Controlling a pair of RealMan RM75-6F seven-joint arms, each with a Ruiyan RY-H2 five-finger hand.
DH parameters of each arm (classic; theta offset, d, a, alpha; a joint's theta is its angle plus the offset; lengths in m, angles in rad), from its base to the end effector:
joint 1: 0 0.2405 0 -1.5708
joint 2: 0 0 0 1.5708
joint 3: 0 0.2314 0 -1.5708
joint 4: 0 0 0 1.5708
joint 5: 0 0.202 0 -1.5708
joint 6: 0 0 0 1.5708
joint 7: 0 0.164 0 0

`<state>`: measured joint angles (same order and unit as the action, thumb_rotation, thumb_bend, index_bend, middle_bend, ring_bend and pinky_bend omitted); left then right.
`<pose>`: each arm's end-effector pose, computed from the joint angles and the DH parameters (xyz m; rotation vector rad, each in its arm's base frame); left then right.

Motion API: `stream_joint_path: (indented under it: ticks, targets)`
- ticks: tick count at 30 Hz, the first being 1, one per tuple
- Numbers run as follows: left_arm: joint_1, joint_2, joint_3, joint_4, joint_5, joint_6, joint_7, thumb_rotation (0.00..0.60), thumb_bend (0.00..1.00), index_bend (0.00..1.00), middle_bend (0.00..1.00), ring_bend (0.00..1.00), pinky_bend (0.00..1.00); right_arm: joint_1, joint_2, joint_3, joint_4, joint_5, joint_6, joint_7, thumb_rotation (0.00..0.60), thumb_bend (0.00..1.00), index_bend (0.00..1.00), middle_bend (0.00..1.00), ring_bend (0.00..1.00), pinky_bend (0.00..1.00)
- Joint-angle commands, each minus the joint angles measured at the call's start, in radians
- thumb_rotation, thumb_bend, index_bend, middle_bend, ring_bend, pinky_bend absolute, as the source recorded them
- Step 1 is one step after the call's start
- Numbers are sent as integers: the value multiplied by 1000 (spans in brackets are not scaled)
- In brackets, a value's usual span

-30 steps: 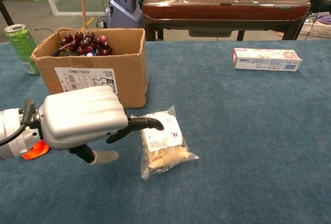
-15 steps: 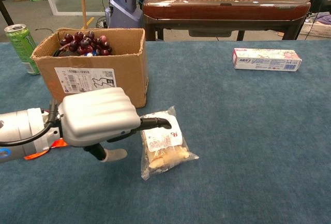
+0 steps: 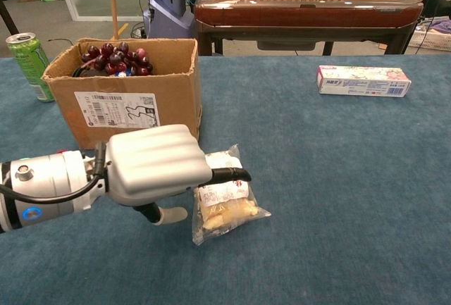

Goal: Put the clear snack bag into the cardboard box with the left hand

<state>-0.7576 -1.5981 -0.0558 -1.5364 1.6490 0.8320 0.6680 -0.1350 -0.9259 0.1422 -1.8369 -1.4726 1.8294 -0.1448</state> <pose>-0.0680 0.2544 -0.0711 -2.4191 -0.0770 -0.8687 -0.2660 -0.1442 0.2558 1.0548 -0.6238 0.8657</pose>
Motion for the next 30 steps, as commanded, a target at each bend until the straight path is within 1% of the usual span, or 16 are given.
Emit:
stream_joint_path:
  ticks: [1,19,25,30]
  targets:
    - [-11,-11,-8,-14,-30,-19,32,600,297,115,785,741,864,-7,6,3,-1,4,6,9,600,98,168,325,215,335]
    - [-52,-58,-11,9,-140,-41,161,600,298,126,792,747,864,-34,27,25,-1,27,37,70,600,97,168,325,215,335]
    - [-54,-48,1,4,-149,-22,188,600,297,190,807,755,864,-38,30,28,1,28,37,82,600,98,168,325,215,335]
    - [-45,-15,14,-22,-157,4,215,600,298,257,812,758,865,-36,30,30,2,30,30,83,600,98,168,325,215,335]
